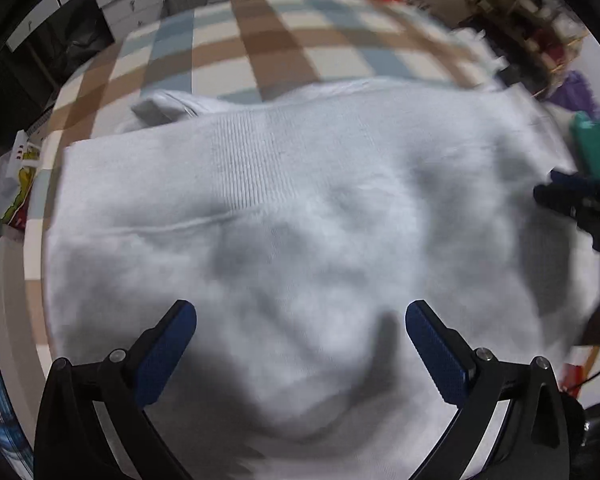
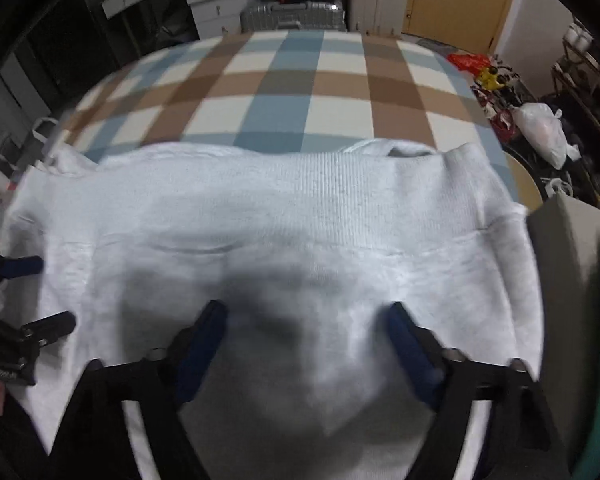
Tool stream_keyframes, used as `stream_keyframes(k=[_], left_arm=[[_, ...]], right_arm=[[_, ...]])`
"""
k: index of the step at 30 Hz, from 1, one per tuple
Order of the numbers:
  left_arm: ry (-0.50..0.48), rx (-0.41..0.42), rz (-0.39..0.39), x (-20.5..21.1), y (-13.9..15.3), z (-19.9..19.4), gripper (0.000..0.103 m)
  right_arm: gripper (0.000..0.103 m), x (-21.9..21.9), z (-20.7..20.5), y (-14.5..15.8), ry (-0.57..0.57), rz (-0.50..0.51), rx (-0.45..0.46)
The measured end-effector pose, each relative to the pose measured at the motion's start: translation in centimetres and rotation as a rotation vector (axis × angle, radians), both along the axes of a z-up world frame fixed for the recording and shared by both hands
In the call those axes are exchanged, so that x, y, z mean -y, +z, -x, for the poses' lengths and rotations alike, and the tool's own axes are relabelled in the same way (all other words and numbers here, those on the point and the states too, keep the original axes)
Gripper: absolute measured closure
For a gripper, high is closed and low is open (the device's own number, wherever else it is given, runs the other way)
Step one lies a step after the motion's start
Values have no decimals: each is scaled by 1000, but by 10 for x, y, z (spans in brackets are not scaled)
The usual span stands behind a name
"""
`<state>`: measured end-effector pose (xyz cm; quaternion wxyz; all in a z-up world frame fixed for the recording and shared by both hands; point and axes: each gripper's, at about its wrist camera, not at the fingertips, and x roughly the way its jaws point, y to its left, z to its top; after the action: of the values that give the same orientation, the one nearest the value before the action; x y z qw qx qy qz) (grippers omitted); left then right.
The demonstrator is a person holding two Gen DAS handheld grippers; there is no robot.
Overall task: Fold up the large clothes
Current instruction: 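Smooth the sweatshirt surface with both open grippers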
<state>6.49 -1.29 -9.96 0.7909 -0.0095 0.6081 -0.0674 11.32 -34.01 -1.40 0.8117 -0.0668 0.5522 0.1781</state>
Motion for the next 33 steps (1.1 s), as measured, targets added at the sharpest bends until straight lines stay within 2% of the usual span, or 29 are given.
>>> stream_keyframes(k=[1, 3, 5, 6, 7, 8, 10, 11, 12, 14, 15, 17, 19, 20, 21, 22, 23, 24, 26, 28, 29, 31, 32, 33], left_arm=[[-9, 18, 19, -2, 6, 11, 1], [-24, 29, -10, -4, 6, 33, 1], [-30, -7, -56, -7, -13, 43, 1], [-22, -27, -44, -5, -21, 36, 1], [4, 2, -1, -12, -25, 37, 1], [15, 37, 2, -16, -24, 37, 1], [3, 53, -23, -16, -24, 38, 1], [22, 40, -33, -18, -22, 38, 1], [50, 20, -42, -20, -18, 39, 1], [73, 19, -14, -25, -5, 49, 1], [73, 43, 0, -26, 1, 53, 1], [58, 84, 8, -28, 9, 66, 1], [34, 64, -9, -26, -2, 72, 1], [17, 35, -28, -23, -15, 70, 1], [8, 31, -40, -21, -23, 70, 1], [4, 71, -63, -19, -26, 71, 1], [-1, 83, -79, -17, -26, 70, 1], [10, 77, -86, -15, -24, 70, 1], [37, 63, -90, -12, -13, 69, 1], [33, 108, -65, -5, 6, 78, 1], [13, 138, -38, 2, 18, 82, 1], [-37, 174, -2, 19, 29, 86, 1], [-66, 169, -5, 30, 28, 86, 1], [-88, 146, -41, 39, 20, 84, 1]], right_arm=[[30, 0, 11, 8, 9, -42, -3], [30, -7, 39, 21, 62, -120, -15], [30, -20, 65, 22, 131, -149, -27], [30, -27, 77, 18, 145, -143, -31], [30, -38, 89, 6, 160, -102, -40], [30, -47, 90, -3, 166, -60, -29], [28, -63, 101, -26, 201, 70, 50], [27, -63, 101, -30, 194, 61, 73], [27, -60, 97, -30, 151, 35, 49], [29, -61, 94, -21, 118, 56, 2], [35, -59, 99, -9, 97, 46, 2], [38, -55, 110, 11, 116, 27, 49], [35, -47, 123, 22, 139, 87, 122], [35, -41, 124, 17, 131, 135, 128], [35, -33, 121, 6, 113, 188, 99], [33, -23, 117, -14, 110, 221, 16], [33, -19, 113, -23, 119, 207, -24], [32, -12, 112, -22, 128, 162, -11], [31, -11, 110, -20, 107, 163, -41], [33, -18, 113, -10, 95, 204, -42], [35, -22, 113, -1, 94, 193, -22], [34, -30, 128, 25, 111, 45, 27], [33, -33, 133, 30, 123, -6, 36], [32, -38, 140, 30, 128, -16, 38]])
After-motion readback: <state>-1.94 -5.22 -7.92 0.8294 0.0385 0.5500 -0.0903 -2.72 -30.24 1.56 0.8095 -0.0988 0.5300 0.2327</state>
